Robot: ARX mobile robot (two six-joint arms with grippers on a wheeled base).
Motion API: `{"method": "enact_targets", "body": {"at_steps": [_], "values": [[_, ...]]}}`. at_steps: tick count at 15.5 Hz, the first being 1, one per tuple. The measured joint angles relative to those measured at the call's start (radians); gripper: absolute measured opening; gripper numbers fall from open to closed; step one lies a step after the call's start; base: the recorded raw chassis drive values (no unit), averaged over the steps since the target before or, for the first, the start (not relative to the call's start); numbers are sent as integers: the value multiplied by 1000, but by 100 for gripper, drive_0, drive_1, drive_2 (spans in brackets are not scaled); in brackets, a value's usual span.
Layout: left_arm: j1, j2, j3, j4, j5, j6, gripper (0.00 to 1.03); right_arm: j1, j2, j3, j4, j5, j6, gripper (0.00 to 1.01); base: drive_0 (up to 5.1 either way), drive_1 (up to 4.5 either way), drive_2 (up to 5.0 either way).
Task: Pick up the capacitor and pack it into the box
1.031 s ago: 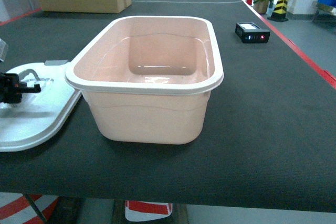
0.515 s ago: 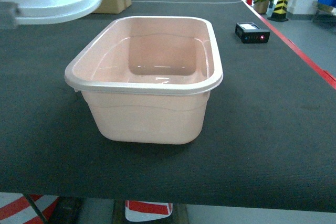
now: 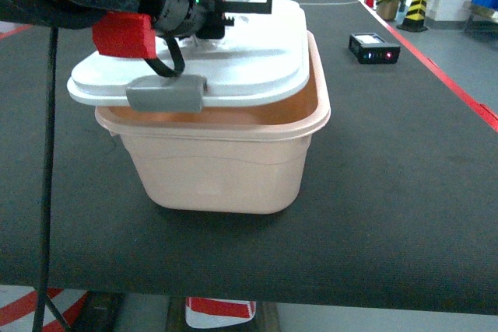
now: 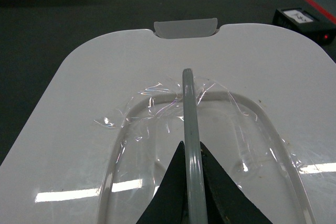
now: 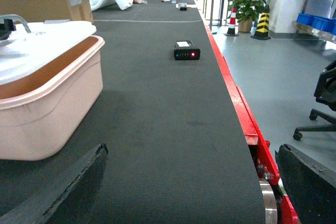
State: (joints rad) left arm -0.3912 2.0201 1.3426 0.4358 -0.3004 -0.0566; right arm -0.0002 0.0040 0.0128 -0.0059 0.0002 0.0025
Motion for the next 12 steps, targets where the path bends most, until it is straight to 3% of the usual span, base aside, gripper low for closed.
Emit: {"method": "enact_targets", "body": {"at_steps": [3,12], "values": [[-33,43,15,5,-14,-15,2,0,0,0,0,0,0,98,0,0,0],[-53,55,32,-16,-14,-23,2,0,0,0,0,0,0,98,0,0,0]]}}
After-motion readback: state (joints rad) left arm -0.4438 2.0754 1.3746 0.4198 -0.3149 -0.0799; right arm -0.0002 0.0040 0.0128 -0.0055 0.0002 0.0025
